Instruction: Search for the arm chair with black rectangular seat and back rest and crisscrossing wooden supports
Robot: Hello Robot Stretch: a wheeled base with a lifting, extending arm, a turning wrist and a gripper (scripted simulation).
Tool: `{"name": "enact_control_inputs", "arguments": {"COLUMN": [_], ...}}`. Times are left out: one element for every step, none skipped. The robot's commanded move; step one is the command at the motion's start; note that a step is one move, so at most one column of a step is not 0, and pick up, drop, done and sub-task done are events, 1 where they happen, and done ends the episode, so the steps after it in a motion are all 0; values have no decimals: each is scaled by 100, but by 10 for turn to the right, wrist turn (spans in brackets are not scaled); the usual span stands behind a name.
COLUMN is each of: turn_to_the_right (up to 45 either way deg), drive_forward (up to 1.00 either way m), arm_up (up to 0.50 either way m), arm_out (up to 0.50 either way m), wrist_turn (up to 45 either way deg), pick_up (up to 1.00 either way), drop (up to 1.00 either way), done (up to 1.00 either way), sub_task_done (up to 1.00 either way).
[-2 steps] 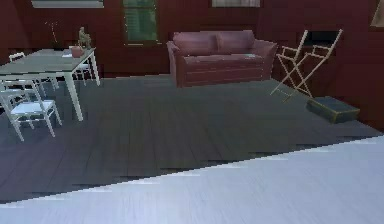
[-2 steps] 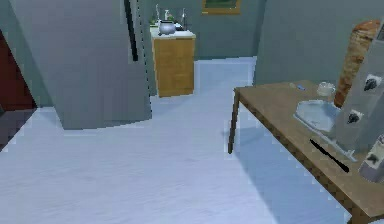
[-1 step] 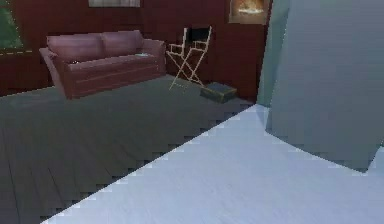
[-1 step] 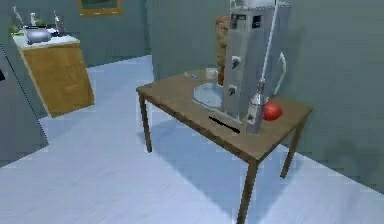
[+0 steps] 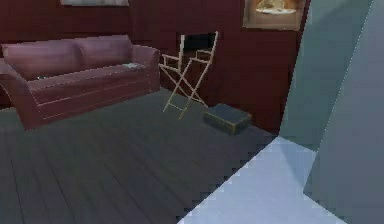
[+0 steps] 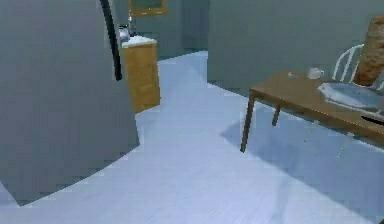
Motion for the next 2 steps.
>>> {"name": "enact_control_inputs", "arguments": {"turn_to_the_right": [0,30], "drive_forward": [100,0], "arm_up": [0,0], "arm_out": [0,0], "wrist_turn": [0,0], "pick_up": [0,0], "drop": [0,0], "done": [0,0], "sub_task_done": [0,0]}}
